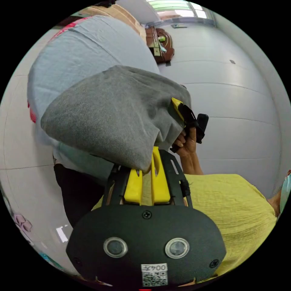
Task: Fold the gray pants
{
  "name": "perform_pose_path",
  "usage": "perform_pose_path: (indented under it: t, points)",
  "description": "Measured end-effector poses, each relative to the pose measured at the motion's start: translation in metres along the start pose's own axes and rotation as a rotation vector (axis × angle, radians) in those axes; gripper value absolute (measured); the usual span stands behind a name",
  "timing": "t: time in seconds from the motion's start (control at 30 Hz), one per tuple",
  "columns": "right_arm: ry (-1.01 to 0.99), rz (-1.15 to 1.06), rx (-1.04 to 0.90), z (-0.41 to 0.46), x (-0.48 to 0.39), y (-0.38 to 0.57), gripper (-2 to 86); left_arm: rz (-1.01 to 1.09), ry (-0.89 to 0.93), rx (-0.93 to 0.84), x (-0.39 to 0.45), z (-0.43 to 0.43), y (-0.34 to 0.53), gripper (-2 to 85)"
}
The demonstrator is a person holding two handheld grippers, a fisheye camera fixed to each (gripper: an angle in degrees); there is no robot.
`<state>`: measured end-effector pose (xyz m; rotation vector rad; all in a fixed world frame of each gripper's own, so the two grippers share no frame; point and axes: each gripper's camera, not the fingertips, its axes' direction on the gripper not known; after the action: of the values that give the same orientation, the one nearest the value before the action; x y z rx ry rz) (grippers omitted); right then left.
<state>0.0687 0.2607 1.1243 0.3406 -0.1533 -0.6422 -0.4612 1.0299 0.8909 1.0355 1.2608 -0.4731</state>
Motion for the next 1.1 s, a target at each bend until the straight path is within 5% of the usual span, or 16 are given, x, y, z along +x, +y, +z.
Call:
perform_pose_path:
  t: [0.5,1.1]
  points:
    - [-0.291,-0.244,-0.405,0.225,-0.170,0.104,5.4,-0.244,-0.141,0.516,0.028,-0.108,0.374,6.1]
    - [-0.389,-0.328,-0.542,0.567,-0.435,0.143,5.0,-0.266,-0.160,0.701,-0.033,-0.410,0.599,6.0]
